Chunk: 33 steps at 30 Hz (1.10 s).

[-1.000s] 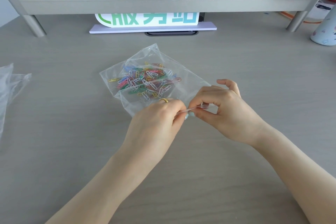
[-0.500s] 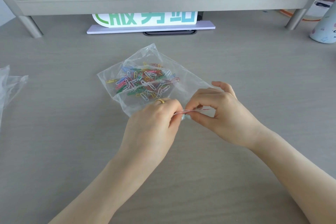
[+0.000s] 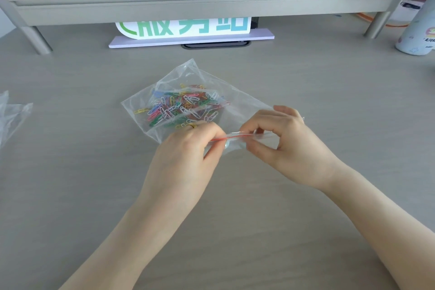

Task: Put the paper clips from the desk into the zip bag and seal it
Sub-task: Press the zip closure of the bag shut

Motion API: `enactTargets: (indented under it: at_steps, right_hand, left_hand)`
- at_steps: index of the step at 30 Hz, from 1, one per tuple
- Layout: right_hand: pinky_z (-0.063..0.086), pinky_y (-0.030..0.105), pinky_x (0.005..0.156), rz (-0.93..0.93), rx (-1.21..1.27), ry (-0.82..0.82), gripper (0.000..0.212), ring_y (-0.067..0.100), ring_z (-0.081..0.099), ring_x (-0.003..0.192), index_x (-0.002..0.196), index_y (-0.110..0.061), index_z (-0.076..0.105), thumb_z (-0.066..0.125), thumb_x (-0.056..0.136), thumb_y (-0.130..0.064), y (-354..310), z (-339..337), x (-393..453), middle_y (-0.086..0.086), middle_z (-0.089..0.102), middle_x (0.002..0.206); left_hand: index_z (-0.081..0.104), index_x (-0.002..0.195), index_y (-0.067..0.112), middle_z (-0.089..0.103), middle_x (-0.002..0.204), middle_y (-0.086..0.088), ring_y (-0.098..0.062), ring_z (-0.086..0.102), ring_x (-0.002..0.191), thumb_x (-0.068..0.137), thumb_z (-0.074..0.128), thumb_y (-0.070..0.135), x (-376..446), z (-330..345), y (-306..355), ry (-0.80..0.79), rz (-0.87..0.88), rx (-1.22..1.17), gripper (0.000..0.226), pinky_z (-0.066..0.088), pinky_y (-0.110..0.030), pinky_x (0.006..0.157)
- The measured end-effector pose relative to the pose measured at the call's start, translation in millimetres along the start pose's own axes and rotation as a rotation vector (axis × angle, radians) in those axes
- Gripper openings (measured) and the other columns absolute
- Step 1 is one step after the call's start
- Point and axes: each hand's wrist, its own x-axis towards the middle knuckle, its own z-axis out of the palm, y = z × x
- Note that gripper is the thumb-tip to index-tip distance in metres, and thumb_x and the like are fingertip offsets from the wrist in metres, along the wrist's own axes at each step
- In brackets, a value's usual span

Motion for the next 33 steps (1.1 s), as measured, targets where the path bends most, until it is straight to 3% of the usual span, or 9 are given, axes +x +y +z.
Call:
enactTargets:
  at_steps: [7,11,16,21,26,29,33]
  right_hand:
    - [0.019,0.031,0.109,-0.054,-0.038,-0.002,0.015,-0.007,0.049,0.072,0.080,-0.027,0.062,0.050,0.083,-0.036,-0.9,4.4,-0.7,-0.026,0.046,0.070]
    - [0.022,0.032,0.110,-0.052,-0.027,0.010,0.013,-0.006,0.049,0.067,0.078,-0.027,0.066,0.055,0.082,-0.033,-0.6,4.4,0.0,-0.025,0.045,0.065]
    - [0.017,0.023,0.109,-0.002,0.019,0.051,0.008,0.001,0.053,0.067,0.075,-0.026,0.066,0.060,0.079,-0.027,2.8,-4.3,2.0,-0.023,0.051,0.065]
    - [0.016,0.031,0.113,0.063,0.067,0.035,0.013,0.001,0.056,0.075,0.075,-0.034,0.061,0.066,0.083,-0.025,7.6,-9.4,0.6,-0.025,0.058,0.072]
    - [0.010,0.015,0.109,0.027,0.070,0.033,0.004,0.000,0.054,0.078,0.079,-0.035,0.062,0.058,0.078,-0.036,2.4,-4.9,0.9,-0.027,0.057,0.074]
    - [0.011,0.014,0.108,0.013,0.065,0.042,0.005,-0.001,0.054,0.074,0.077,-0.032,0.062,0.057,0.080,-0.032,1.2,-2.0,1.0,-0.027,0.055,0.070]
    - [0.016,0.020,0.110,0.002,0.050,0.032,0.010,-0.003,0.051,0.070,0.079,-0.029,0.060,0.052,0.083,-0.034,3.0,0.1,1.9,-0.027,0.052,0.066]
  left_hand:
    - [0.066,0.075,0.020,0.065,0.072,0.009,-0.014,0.060,0.072,0.078,0.053,0.029,-3.3,3.1,3.5,-0.039,-0.030,-0.051,0.016,0.047,-0.039,0.060]
    - [0.066,0.073,0.020,0.063,0.067,0.009,-0.013,0.054,0.072,0.078,0.056,0.026,-3.4,5.0,1.8,-0.036,-0.042,-0.080,0.012,0.039,-0.032,0.061]
    - [0.069,0.078,0.017,0.065,0.069,0.011,-0.003,0.056,0.077,0.081,0.067,0.013,-0.7,-0.3,4.8,-0.025,-0.064,-0.154,0.006,0.039,-0.012,0.062]
    - [0.068,0.075,0.013,0.061,0.079,0.011,-0.016,0.054,0.078,0.082,0.065,0.009,2.1,-5.9,4.1,0.048,-0.081,-0.144,0.009,0.037,-0.017,0.060]
    - [0.066,0.073,0.013,0.058,0.068,0.004,-0.012,0.051,0.067,0.083,0.065,0.011,1.2,-3.8,2.5,0.039,-0.065,-0.131,0.010,0.035,-0.016,0.055]
    - [0.066,0.073,0.014,0.059,0.078,0.008,-0.015,0.051,0.072,0.082,0.061,0.018,0.4,-1.1,3.0,0.031,-0.035,-0.114,0.011,0.036,-0.018,0.058]
    - [0.066,0.073,0.015,0.060,0.061,0.004,-0.017,0.051,0.073,0.081,0.062,0.016,-1.4,-0.6,4.1,0.040,-0.033,-0.123,0.009,0.038,-0.023,0.059]
